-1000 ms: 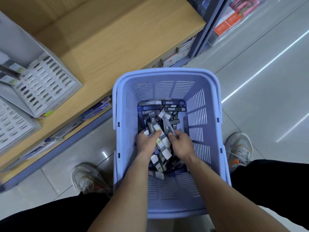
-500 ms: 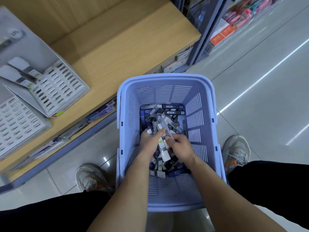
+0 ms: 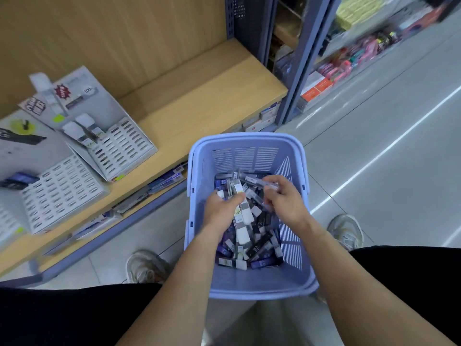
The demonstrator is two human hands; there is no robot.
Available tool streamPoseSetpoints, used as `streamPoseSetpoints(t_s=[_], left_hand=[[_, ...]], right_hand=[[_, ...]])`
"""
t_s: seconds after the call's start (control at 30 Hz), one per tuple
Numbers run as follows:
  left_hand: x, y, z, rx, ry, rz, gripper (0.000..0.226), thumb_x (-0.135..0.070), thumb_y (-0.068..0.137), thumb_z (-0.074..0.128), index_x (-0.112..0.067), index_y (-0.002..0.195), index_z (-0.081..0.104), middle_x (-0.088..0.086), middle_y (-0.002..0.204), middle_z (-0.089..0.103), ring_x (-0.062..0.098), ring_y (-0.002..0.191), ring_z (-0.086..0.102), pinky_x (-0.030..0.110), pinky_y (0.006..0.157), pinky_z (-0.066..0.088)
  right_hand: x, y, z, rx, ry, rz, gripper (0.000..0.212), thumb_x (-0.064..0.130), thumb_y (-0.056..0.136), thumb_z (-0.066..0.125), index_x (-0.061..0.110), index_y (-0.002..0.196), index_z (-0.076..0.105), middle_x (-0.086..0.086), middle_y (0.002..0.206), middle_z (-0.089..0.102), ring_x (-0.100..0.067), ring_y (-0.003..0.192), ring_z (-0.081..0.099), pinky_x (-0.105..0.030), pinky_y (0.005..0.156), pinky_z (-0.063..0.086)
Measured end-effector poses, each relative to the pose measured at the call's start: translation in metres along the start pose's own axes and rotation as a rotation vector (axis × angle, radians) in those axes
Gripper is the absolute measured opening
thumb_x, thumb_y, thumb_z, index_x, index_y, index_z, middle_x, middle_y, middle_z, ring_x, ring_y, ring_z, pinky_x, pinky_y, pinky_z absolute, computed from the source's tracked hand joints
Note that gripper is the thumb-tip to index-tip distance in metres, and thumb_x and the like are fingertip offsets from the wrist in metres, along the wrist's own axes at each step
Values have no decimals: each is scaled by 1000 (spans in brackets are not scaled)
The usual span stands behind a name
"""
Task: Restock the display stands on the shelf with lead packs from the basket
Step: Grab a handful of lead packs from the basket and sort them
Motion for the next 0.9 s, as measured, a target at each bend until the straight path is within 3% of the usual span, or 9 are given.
streamPoseSetpoints(t_s=[0.1, 0.2, 0.3, 0.37, 0.47, 0.57, 0.7, 0.8, 0.9], left_hand=[[-17, -17, -18, 12, -45, 68, 67, -49, 79, 80, -15, 131, 55, 1, 126, 64, 18, 110, 61, 38, 96, 48], [-29, -35, -40, 33, -17, 122, 82, -61, 69, 81, -21, 135, 55, -3, 127, 67, 19, 115, 63, 41, 101, 49], [-42, -56, -64, 18, -20, 163, 29, -41, 83, 80, -27, 105, 67, -10, 98, 74, 16, 99, 69, 32, 87, 53], [-47, -68, -77, 31, -16, 187, 19, -34, 86, 79, -28, 102, 71, -11, 92, 77, 18, 95, 73, 36, 89, 56], [-55, -80, -93, 45, -45, 206, 25, -36, 84, 80, -24, 106, 75, -5, 95, 79, 21, 92, 75, 47, 92, 57], [-64, -90, -104, 50, -71, 230, 24, -39, 80, 80, -24, 98, 78, 2, 92, 79, 29, 89, 74, 45, 79, 56], [-78, -104, -110, 56, -104, 270, 22, -43, 71, 81, -31, 90, 80, 4, 93, 79, 28, 90, 75, 56, 93, 56], [-81, -111, -113, 45, -126, 277, 3, -24, 86, 78, -23, 89, 80, 5, 91, 79, 28, 87, 76, 58, 94, 55], [-83, -117, -114, 47, -122, 284, 18, -33, 79, 82, -22, 93, 79, 4, 93, 79, 27, 91, 75, 59, 96, 54]], right_hand=[[31, -9, -9, -11, 116, -72, 6, 10, 97, 61, 9, 91, 61, -3, 61, 57, -16, 52, 50, -34, 58, 44], [59, -17, -15, -2, 216, -118, 22, 16, 95, 66, 15, 74, 63, -2, 56, 51, -19, 51, 44, -36, 62, 46], [86, -25, -13, 26, 271, -149, 29, 20, 96, 65, 19, 68, 61, -4, 57, 39, -20, 53, 37, -36, 65, 48], [101, -31, -8, 61, 329, -130, 28, 19, 98, 61, 18, 70, 61, -3, 61, 50, -19, 55, 49, -32, 64, 51], [120, -42, 3, 188, 440, -70, 19, 20, 103, 53, 9, 91, 63, -4, 77, 68, -20, 63, 66, -33, 61, 55], [129, -48, 12, 260, 486, -25, 27, 24, 106, 44, 7, 106, 65, -2, 70, 55, -19, 54, 52, -34, 59, 53], [140, -57, 22, 346, 500, 46, 44, 46, 104, 43, 11, 115, 67, 5, 65, 34, -11, 50, 25, -26, 46, 31], [148, -65, 26, 416, 499, 40, 50, 50, 101, 46, 9, 118, 68, 4, 66, 28, -11, 50, 21, -24, 45, 29], [152, -71, 30, 506, 530, 53, 56, 48, 103, 37, 5, 116, 69, 2, 63, 31, -10, 43, 25, -25, 44, 32]])
Point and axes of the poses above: each hand's wrist, its own y-axis towards the middle knuckle, its own z-axis out of the palm, x = y × z, the point moved 3 cm from there along y, towards the middle knuckle
